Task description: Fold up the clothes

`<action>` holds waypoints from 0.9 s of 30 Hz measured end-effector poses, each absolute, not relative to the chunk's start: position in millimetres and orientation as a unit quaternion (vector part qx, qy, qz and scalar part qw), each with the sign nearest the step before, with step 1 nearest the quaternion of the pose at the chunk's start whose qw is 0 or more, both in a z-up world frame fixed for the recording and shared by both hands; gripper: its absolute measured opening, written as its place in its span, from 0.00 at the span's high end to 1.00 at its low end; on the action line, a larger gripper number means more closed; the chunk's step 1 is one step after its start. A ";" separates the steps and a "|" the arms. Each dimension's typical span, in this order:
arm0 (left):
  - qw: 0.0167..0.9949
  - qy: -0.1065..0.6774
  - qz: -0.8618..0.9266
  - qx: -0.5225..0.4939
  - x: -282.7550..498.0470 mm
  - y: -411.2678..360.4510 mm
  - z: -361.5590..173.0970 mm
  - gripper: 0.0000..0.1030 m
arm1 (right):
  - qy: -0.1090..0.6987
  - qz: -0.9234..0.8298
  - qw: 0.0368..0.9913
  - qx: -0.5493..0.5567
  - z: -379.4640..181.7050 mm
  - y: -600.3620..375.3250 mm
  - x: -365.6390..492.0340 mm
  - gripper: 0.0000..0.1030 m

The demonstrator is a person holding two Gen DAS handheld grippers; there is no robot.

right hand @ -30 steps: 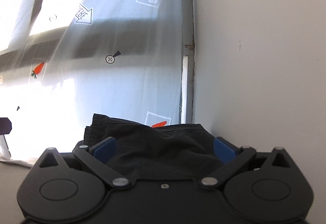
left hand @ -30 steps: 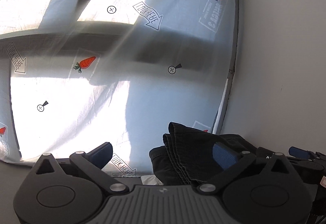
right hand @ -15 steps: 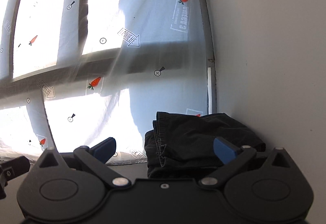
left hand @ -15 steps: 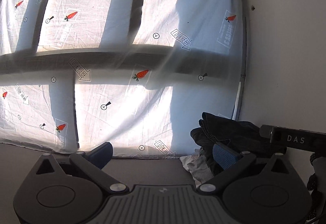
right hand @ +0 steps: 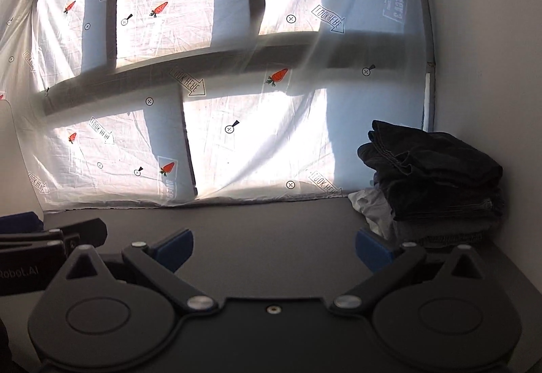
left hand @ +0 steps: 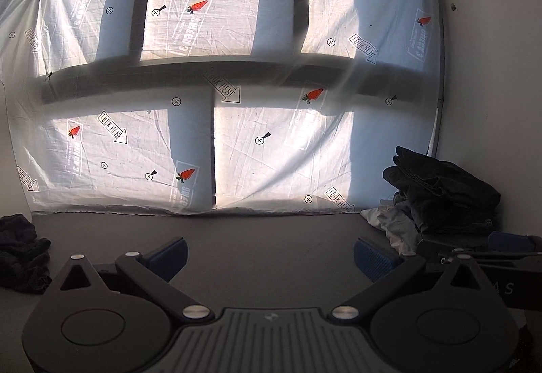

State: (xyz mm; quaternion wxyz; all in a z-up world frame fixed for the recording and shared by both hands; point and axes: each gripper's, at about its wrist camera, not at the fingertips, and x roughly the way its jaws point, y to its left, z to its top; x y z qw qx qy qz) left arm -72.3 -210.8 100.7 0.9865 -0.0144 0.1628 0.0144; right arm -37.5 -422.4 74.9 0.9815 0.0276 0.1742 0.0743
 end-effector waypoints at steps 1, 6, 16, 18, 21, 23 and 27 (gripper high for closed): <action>0.986 0.165 0.013 -0.014 -82.8 -198.3 99.1 0.00 | 0.178 0.073 0.981 0.028 73.4 -408.6 -49.1 0.00; 0.983 0.181 0.020 -0.016 -132.5 -147.0 94.7 0.00 | 0.205 0.073 0.976 0.026 62.4 -355.2 -101.1 0.00; 0.978 0.208 0.020 -0.012 -197.3 -83.1 88.3 0.00 | 0.241 0.063 0.968 0.022 47.5 -285.6 -183.6 0.00; 0.976 0.215 0.021 -0.015 -206.4 -77.1 86.6 0.00 | 0.245 0.059 0.968 0.020 48.4 -279.0 -192.4 0.00; 0.974 0.222 0.021 -0.023 -215.5 -69.2 86.2 0.00 | 0.251 0.056 0.966 0.015 50.6 -270.8 -202.7 0.00; 0.974 0.223 0.024 -0.024 -219.8 -65.0 85.7 0.00 | 0.252 0.057 0.966 0.010 51.5 -266.3 -208.4 0.00; 0.972 0.231 0.030 -0.026 -224.8 -56.7 83.3 0.00 | 0.260 0.059 0.964 0.010 48.3 -262.4 -208.9 0.00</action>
